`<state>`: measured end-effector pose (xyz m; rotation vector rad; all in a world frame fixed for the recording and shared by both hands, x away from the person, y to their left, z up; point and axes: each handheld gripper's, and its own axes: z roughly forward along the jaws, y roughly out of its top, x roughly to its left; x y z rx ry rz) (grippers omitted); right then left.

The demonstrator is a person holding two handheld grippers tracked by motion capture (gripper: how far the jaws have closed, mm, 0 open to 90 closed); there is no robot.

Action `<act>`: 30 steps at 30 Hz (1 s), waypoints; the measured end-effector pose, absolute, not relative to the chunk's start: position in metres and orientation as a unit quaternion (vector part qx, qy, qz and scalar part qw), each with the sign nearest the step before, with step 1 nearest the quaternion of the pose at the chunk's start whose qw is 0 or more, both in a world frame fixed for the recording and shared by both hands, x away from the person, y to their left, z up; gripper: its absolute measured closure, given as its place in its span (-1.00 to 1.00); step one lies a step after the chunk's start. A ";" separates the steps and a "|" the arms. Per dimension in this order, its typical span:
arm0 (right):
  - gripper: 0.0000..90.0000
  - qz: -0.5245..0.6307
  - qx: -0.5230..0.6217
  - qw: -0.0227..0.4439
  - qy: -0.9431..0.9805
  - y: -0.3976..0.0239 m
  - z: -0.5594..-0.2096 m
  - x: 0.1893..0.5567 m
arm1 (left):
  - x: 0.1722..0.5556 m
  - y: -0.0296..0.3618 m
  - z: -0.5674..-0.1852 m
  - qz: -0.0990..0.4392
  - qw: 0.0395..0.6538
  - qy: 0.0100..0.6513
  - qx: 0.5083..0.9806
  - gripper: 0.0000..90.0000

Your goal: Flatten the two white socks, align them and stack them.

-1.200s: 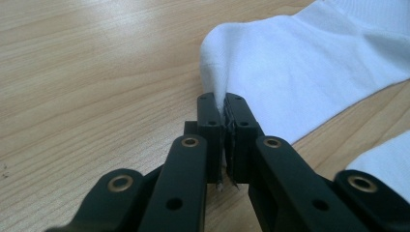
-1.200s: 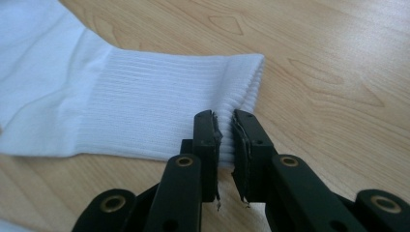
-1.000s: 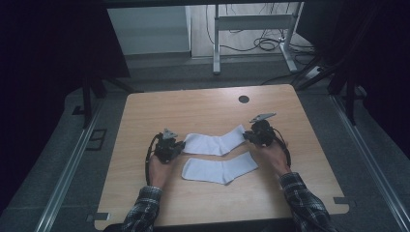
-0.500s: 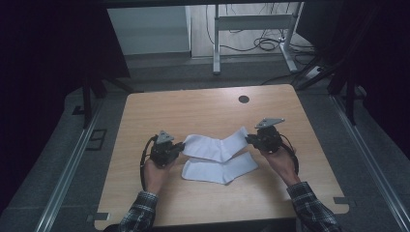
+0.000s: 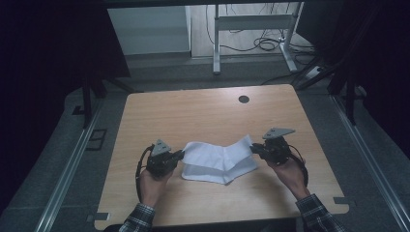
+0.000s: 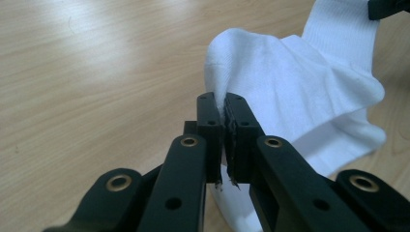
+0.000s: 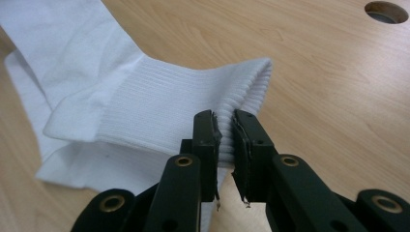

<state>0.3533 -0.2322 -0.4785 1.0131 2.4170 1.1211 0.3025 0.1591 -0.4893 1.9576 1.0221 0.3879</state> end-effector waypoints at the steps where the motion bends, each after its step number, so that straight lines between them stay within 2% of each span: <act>1: 0.78 0.389 0.352 0.145 0.839 -0.232 -0.478 0.353 | 0.302 0.159 -0.489 0.156 0.435 0.411 0.786 0.91; 8: 0.77 0.383 0.349 0.130 0.846 -0.234 -0.483 0.335 | 0.284 0.154 -0.498 0.148 0.413 0.406 0.802 0.91; 17: 0.72 0.331 0.356 0.112 0.866 -0.227 -0.502 0.337 | 0.284 0.142 -0.511 0.161 0.363 0.399 0.826 0.87; 21: 0.59 0.306 0.362 0.116 0.873 -0.227 -0.509 0.339 | 0.287 0.135 -0.521 0.166 0.320 0.401 0.842 0.62; 22: 0.46 0.303 0.365 0.118 0.872 -0.229 -0.511 0.340 | 0.287 0.133 -0.521 0.179 0.312 0.404 0.841 0.50; 23: 0.41 0.306 0.368 0.119 0.870 -0.230 -0.510 0.340 | 0.286 0.133 -0.520 0.184 0.315 0.405 0.838 0.35; 26: 0.28 0.319 0.370 0.130 0.863 -0.233 -0.505 0.340 | 0.286 0.135 -0.518 0.194 0.320 0.408 0.833 0.07; 30: 0.24 0.331 0.371 0.134 0.857 -0.235 -0.503 0.341 | 0.288 0.141 -0.517 0.182 0.339 0.423 0.820 -0.08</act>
